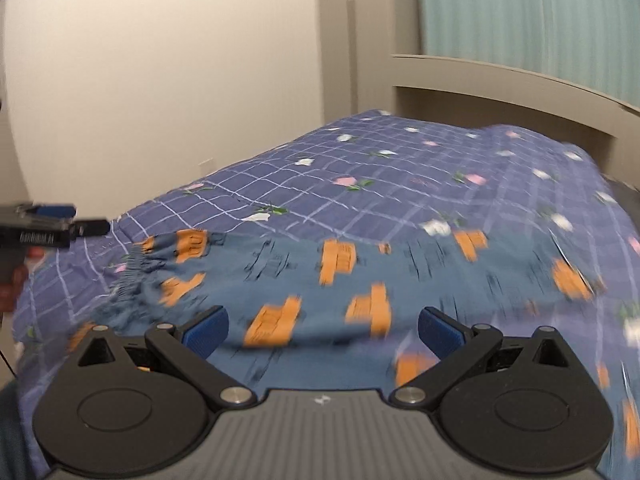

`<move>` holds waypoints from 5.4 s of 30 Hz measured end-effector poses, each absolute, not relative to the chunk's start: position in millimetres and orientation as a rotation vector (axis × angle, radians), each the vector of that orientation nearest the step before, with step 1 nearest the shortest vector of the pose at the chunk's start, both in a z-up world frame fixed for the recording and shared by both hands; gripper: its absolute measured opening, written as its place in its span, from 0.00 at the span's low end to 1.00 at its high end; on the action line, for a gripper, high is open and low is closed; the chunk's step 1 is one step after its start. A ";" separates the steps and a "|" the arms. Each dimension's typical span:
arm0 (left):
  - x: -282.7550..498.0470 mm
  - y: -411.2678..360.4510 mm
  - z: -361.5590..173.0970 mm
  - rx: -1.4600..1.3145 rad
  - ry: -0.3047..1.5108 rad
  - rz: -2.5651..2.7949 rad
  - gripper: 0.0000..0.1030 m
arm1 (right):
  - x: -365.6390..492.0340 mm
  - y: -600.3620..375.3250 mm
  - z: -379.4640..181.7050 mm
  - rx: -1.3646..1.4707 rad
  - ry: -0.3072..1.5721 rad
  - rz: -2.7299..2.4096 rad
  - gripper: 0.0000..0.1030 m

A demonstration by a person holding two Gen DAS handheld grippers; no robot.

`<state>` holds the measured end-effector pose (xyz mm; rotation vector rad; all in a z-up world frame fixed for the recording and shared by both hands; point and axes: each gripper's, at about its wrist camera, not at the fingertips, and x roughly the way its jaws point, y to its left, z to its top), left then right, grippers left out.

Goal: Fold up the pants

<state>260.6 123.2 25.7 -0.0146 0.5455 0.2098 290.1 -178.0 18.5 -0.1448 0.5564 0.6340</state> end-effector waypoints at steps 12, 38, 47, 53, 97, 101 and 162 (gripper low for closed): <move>355.2 172.8 -21.2 -0.038 0.710 0.023 0.96 | 485.5 -104.9 -17.5 -0.361 0.733 0.881 0.99; 308.2 143.7 10.6 0.007 0.634 -0.232 0.01 | 432.7 -115.5 0.1 -0.355 0.639 0.931 0.03; 210.3 90.3 29.7 0.210 0.479 -0.368 0.01 | 310.9 -173.6 28.6 -0.318 0.513 0.818 0.02; 162.0 71.0 1.4 0.330 0.531 -0.465 0.00 | 242.8 -194.2 12.2 -0.305 0.516 0.782 0.02; 144.3 43.8 -28.3 0.034 0.654 -0.540 0.72 | 150.3 -232.5 -29.6 -0.193 0.571 0.777 0.56; 176.2 5.6 -29.3 -0.099 0.620 -0.606 0.86 | 184.2 -253.3 -12.5 -0.168 0.550 0.683 0.82; 219.6 -233.7 -49.7 0.276 0.739 -0.756 0.00 | 236.7 -481.1 -48.5 0.366 0.657 0.070 0.47</move>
